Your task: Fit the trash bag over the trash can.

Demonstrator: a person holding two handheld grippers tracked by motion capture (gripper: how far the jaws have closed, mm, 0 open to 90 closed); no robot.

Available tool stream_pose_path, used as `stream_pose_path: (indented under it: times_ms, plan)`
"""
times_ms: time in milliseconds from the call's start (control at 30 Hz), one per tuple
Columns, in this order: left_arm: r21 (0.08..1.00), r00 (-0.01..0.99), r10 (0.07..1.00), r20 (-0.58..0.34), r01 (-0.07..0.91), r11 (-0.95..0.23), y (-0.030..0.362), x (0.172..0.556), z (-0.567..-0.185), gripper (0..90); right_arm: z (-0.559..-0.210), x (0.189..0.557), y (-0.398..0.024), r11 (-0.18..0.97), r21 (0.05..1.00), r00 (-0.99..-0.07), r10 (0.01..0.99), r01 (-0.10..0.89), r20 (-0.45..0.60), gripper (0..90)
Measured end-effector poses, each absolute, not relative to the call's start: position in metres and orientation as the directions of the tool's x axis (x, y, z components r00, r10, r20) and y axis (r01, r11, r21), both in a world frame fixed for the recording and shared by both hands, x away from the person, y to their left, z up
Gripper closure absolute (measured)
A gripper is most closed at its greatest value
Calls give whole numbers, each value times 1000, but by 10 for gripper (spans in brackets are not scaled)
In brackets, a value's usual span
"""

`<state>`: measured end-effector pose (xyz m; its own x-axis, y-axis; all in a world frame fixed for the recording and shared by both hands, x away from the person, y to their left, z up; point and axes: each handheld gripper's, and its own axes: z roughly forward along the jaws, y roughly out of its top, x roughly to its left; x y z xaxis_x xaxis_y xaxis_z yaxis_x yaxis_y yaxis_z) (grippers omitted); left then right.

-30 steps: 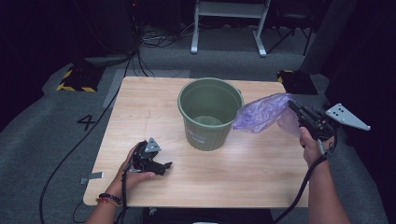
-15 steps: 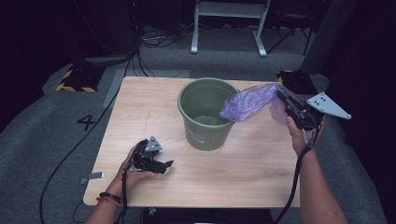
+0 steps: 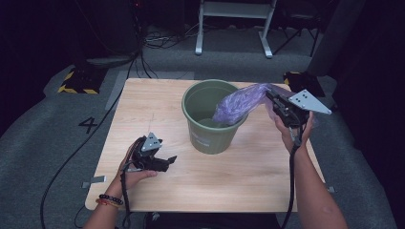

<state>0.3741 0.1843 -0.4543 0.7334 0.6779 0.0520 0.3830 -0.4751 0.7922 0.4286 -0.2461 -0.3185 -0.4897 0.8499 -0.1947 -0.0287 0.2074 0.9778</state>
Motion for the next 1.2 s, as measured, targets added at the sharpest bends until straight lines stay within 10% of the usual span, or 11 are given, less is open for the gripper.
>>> stream_pose_path:
  times_ms: [1200]
  plan:
    - [910, 721, 686, 100, 212, -355, 161, 411, -339, 179, -333, 438, -209, 338, 941, -548, 787, -3, -284, 888]
